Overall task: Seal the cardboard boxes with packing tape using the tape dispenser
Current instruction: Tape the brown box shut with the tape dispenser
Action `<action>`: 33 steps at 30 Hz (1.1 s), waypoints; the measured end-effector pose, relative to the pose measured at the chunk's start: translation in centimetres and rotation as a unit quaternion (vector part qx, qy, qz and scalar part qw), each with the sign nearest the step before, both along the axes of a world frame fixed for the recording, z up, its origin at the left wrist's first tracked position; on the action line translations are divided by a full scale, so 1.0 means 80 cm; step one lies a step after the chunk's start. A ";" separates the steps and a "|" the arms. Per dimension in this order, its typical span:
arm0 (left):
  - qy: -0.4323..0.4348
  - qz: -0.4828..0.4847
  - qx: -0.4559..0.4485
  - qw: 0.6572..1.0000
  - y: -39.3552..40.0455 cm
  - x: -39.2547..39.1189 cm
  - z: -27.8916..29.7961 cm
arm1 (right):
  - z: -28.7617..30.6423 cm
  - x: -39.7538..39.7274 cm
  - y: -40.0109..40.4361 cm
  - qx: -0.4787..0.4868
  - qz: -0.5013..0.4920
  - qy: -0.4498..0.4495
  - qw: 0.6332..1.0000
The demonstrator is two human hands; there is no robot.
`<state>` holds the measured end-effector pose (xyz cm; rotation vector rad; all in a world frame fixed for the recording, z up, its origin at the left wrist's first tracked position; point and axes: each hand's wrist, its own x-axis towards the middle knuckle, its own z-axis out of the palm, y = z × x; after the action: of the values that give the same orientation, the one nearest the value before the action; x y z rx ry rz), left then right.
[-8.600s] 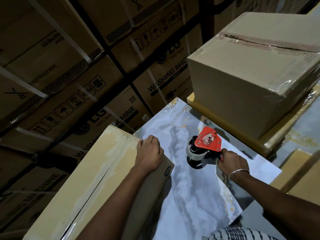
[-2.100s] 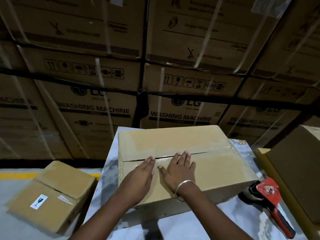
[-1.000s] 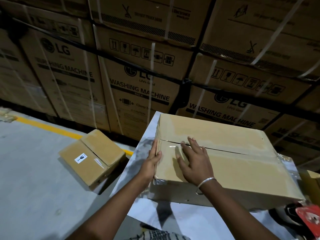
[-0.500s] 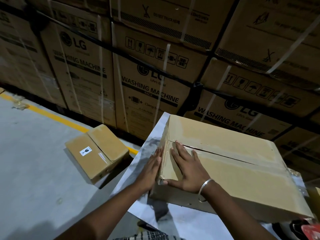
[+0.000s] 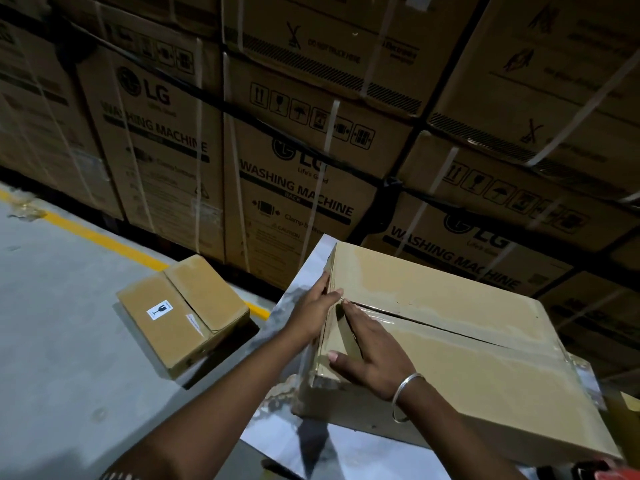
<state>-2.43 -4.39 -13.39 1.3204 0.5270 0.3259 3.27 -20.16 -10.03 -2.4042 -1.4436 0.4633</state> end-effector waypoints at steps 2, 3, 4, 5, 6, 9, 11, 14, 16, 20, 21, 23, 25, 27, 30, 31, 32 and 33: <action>0.028 -0.011 0.026 0.999 -0.001 0.010 -0.006 | -0.002 0.000 0.000 0.019 -0.015 0.014 1.000; 0.033 -0.014 0.033 0.999 -0.004 0.012 -0.011 | -0.003 0.000 0.001 0.030 -0.025 0.020 0.999; 0.035 -0.019 0.026 0.999 -0.005 0.013 -0.015 | -0.004 -0.001 0.000 0.037 -0.039 0.021 0.998; 0.031 -0.019 0.013 0.999 -0.006 0.015 -0.020 | -0.005 -0.001 0.000 0.041 -0.053 0.019 0.998; 0.029 -0.022 0.006 0.999 -0.005 0.016 -0.022 | -0.005 -0.002 0.001 0.043 -0.067 0.014 0.997; 0.039 -0.041 0.043 0.997 0.001 0.017 -0.029 | -0.009 -0.003 0.002 0.049 -0.107 -0.019 0.993; 0.049 -0.052 0.083 0.994 0.003 0.016 -0.027 | -0.010 -0.005 0.000 0.078 -0.159 -0.041 0.983; 0.062 -0.050 0.139 0.987 0.005 0.012 -0.022 | -0.007 -0.005 -0.002 0.120 -0.277 -0.033 0.953; 0.059 -0.044 0.159 0.985 0.006 0.011 -0.025 | -0.004 -0.003 -0.003 0.135 -0.336 -0.023 0.932; 0.072 -0.025 0.167 0.983 0.009 0.013 -0.020 | 0.000 0.002 -0.003 0.129 -0.332 -0.079 0.931; 0.068 -0.011 0.156 0.985 0.011 0.014 -0.016 | 0.000 0.004 -0.002 0.115 -0.310 -0.096 0.939; 0.075 0.024 0.151 0.985 0.019 0.019 -0.009 | -0.003 0.011 0.002 0.092 -0.271 -0.126 0.950; 0.094 0.055 0.174 0.979 0.027 0.027 0.000 | -0.011 0.016 0.005 0.096 -0.249 -0.142 0.953; 0.101 0.066 0.199 0.973 0.034 0.039 0.009 | -0.019 0.017 0.006 0.114 -0.244 -0.157 0.950; 0.106 0.034 0.240 0.964 0.043 0.058 0.020 | -0.022 0.018 0.007 0.125 -0.248 -0.166 0.946; 0.113 0.024 0.257 0.960 0.044 0.063 0.020 | -0.023 0.017 0.007 0.126 -0.248 -0.168 0.946; 0.121 0.022 0.272 0.954 0.046 0.069 0.018 | -0.023 0.018 0.007 0.127 -0.246 -0.170 0.946; 0.126 0.026 0.282 0.951 0.048 0.073 0.015 | -0.023 0.018 0.007 0.128 -0.245 -0.171 0.946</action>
<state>3.44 -0.53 -12.15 1.9214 0.7167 0.3686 4.69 -19.64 -11.90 -2.5768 -0.8835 -0.2537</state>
